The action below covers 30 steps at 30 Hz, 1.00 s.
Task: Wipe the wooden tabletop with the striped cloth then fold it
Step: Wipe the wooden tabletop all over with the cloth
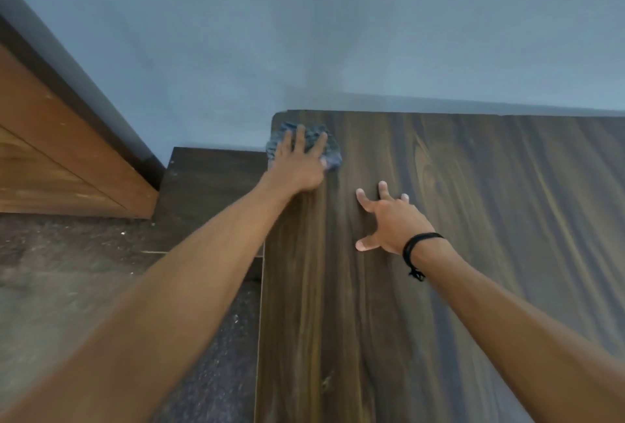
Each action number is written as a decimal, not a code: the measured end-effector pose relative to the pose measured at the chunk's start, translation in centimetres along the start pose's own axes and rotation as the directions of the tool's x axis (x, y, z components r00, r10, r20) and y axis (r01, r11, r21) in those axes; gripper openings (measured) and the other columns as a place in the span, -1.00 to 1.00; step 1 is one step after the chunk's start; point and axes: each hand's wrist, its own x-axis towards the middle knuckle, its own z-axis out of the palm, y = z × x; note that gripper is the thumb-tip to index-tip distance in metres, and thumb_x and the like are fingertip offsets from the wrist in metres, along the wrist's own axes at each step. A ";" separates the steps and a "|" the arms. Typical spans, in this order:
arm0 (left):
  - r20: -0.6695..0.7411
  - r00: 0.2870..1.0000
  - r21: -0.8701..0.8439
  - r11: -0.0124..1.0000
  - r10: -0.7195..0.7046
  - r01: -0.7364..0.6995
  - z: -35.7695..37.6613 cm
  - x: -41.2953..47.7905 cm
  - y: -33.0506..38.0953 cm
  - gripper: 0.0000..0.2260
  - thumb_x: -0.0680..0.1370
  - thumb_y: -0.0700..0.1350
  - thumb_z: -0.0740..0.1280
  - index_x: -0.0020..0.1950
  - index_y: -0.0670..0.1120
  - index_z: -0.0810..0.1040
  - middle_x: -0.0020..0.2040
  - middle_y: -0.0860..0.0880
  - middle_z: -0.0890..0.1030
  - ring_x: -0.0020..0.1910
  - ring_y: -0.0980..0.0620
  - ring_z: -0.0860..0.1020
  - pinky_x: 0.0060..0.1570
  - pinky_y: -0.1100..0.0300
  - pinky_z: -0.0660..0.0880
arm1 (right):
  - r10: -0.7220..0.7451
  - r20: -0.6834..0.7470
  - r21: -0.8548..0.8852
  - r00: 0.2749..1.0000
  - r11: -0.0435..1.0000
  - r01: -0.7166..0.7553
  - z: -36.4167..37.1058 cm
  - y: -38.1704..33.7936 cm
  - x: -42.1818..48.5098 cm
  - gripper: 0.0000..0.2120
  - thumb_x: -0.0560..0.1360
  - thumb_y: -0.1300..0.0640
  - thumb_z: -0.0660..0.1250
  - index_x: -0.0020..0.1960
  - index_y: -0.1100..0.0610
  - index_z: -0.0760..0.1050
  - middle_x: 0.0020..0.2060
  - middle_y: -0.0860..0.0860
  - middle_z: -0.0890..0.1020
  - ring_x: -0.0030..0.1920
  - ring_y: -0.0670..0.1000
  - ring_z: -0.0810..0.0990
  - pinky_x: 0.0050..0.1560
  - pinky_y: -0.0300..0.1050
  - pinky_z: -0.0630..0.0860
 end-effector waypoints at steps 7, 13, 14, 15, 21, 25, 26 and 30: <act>0.000 1.000 -0.052 0.998 -0.022 0.022 -1.1 2.2 -0.7 -0.48 0.70 0.14 -0.08 0.62 0.17 -0.21 0.60 -0.11 -0.32 0.58 -0.19 -0.29 0.51 -0.11 -0.27 | 0.011 0.007 -0.002 1.000 1.000 -0.011 -0.2 -0.2 0.1 0.05 0.44 -0.18 0.51 0.64 -0.20 -0.16 0.64 0.03 -0.19 0.59 0.38 -0.06 0.42 0.30 0.36; -0.042 0.999 -0.067 0.998 -0.022 0.019 -2.1 5.1 -1.1 -0.48 0.69 0.14 -0.09 0.62 0.16 -0.20 0.62 -0.10 -0.28 0.59 -0.16 -0.27 0.52 -0.07 -0.28 | 0.016 0.001 0.004 1.000 1.000 -0.016 -0.3 -0.3 -0.4 0.02 0.45 -0.17 0.50 0.63 -0.23 -0.16 0.64 0.00 -0.19 0.60 0.34 -0.08 0.38 0.27 0.42; -0.053 0.999 -0.051 0.999 0.010 -0.013 -1.3 3.6 -0.9 -0.49 0.70 0.13 -0.10 0.62 0.16 -0.21 0.62 -0.11 -0.28 0.59 -0.15 -0.27 0.52 -0.07 -0.28 | 0.014 -0.001 0.006 1.000 1.000 -0.014 -0.2 -0.3 -0.5 0.02 0.45 -0.17 0.50 0.63 -0.23 -0.16 0.64 0.00 -0.19 0.60 0.34 -0.08 0.39 0.27 0.42; -0.056 0.998 -0.026 0.999 0.042 -0.044 -0.4 1.8 -0.7 -0.49 0.70 0.13 -0.11 0.62 0.15 -0.22 0.61 -0.11 -0.30 0.58 -0.15 -0.28 0.51 -0.07 -0.29 | 0.015 -0.004 0.009 1.000 1.000 -0.015 -0.2 -0.4 -0.6 0.02 0.45 -0.17 0.50 0.63 -0.23 -0.16 0.64 0.00 -0.19 0.60 0.33 -0.08 0.39 0.27 0.41; -0.025 0.998 0.033 0.998 0.056 -0.055 3.5 -6.1 -0.7 -0.48 0.69 0.16 -0.13 0.61 0.17 -0.27 0.60 -0.07 -0.33 0.57 -0.13 -0.32 0.47 -0.03 -0.33 | 0.029 -0.011 0.011 1.000 1.000 -0.029 -0.2 -0.6 -0.6 0.04 0.45 -0.15 0.51 0.64 -0.21 -0.17 0.64 0.02 -0.20 0.60 0.35 -0.08 0.44 0.29 0.35; -0.005 1.000 -0.036 0.999 0.025 -0.025 -1.8 2.8 -1.8 -0.47 0.69 0.17 -0.09 0.62 0.17 -0.20 0.62 -0.10 -0.28 0.59 -0.17 -0.26 0.50 -0.11 -0.27 | 0.034 0.004 0.004 0.999 0.999 -0.034 -0.2 -0.4 -0.5 0.03 0.46 -0.15 0.50 0.63 -0.22 -0.18 0.64 0.01 -0.21 0.60 0.34 -0.09 0.42 0.27 0.38; 0.004 1.000 -0.037 0.999 0.014 -0.014 -2.8 4.6 -2.2 -0.47 0.69 0.17 -0.08 0.62 0.17 -0.18 0.62 -0.10 -0.26 0.59 -0.17 -0.25 0.51 -0.13 -0.25 | 0.036 0.002 0.011 0.999 0.999 -0.036 -0.2 -0.4 -0.5 0.02 0.46 -0.15 0.50 0.63 -0.23 -0.17 0.64 0.00 -0.20 0.61 0.33 -0.09 0.42 0.27 0.38; 0.010 1.000 -0.021 0.999 0.025 -0.025 -3.5 6.7 -2.8 -0.47 0.68 0.18 -0.07 0.62 0.17 -0.17 0.63 -0.08 -0.24 0.59 -0.15 -0.25 0.53 -0.09 -0.26 | 0.032 -0.008 0.022 0.999 0.999 -0.031 -0.7 -0.4 -0.7 0.03 0.44 -0.16 0.52 0.63 -0.23 -0.13 0.64 0.01 -0.17 0.60 0.34 -0.06 0.48 0.28 0.28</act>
